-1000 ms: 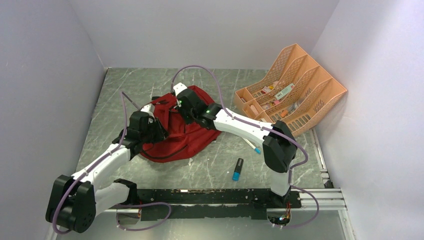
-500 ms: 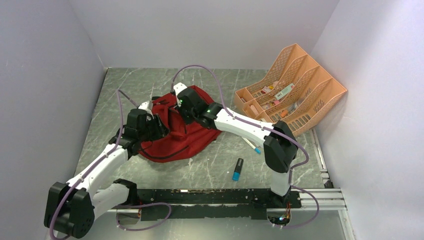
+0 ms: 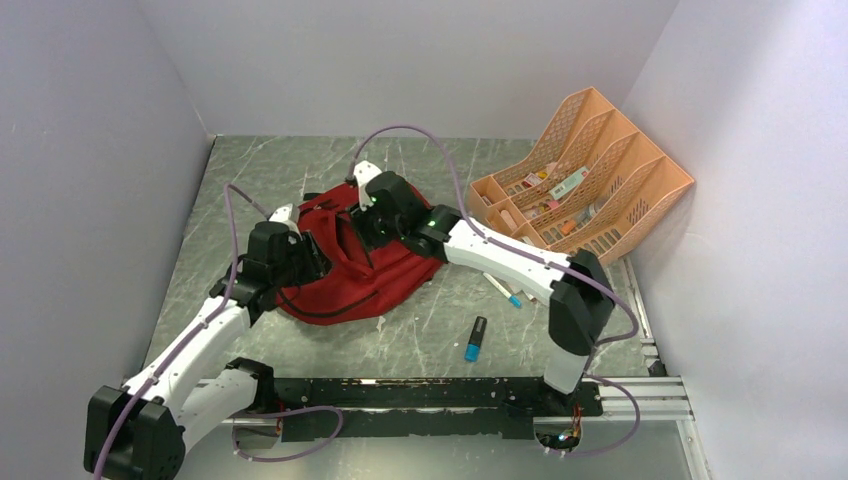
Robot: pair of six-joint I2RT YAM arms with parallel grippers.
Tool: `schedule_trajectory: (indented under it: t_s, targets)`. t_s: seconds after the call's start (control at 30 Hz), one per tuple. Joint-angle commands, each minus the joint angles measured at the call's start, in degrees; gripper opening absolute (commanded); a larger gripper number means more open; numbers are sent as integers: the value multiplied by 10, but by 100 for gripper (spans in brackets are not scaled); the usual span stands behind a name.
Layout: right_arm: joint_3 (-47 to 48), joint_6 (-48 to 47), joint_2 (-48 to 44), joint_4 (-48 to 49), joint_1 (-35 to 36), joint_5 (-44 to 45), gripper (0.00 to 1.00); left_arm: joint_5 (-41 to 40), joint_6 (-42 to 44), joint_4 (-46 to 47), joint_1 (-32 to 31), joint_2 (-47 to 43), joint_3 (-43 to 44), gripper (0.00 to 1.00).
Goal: Pack the student bag
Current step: Adjust the student bag at the center of the board, then pick up the stationery from the center of the board.
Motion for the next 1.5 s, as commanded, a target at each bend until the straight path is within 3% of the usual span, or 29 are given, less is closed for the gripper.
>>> schedule_trajectory:
  t_s: [0.0,0.13,0.27,0.43,0.57,0.7,0.93,1.17,1.47]
  targets:
    - [-28,16,-44,24,-2,-8,44,-17,12,-18,-3,-17,19,45]
    - [-50,37,-68,5,-2,26,47,-8,15,-20,-3,-25,21,45]
    - [-135,119,-131,4,-2,147,54,20,33,-10,-3,-38,26,44]
    - [-253,300,-241,-59,-2,290,57,32,48,-17,-3,-47,32,44]
    - [-331,460,-277,-135,-2,336,60,41,52,-22,-2,-35,41,43]
    - [-345,559,-267,-256,-2,361,63,50,56,-21,-3,-27,55,44]
    - [-346,625,-221,-364,-2,336,66,63,58,-5,-3,-10,60,44]
    - [-428,643,-245,-284,-4,258,66,65,54,-6,-3,-13,53,44]
    - [-458,610,-261,-222,-27,215,64,66,54,-14,-3,-12,56,44]
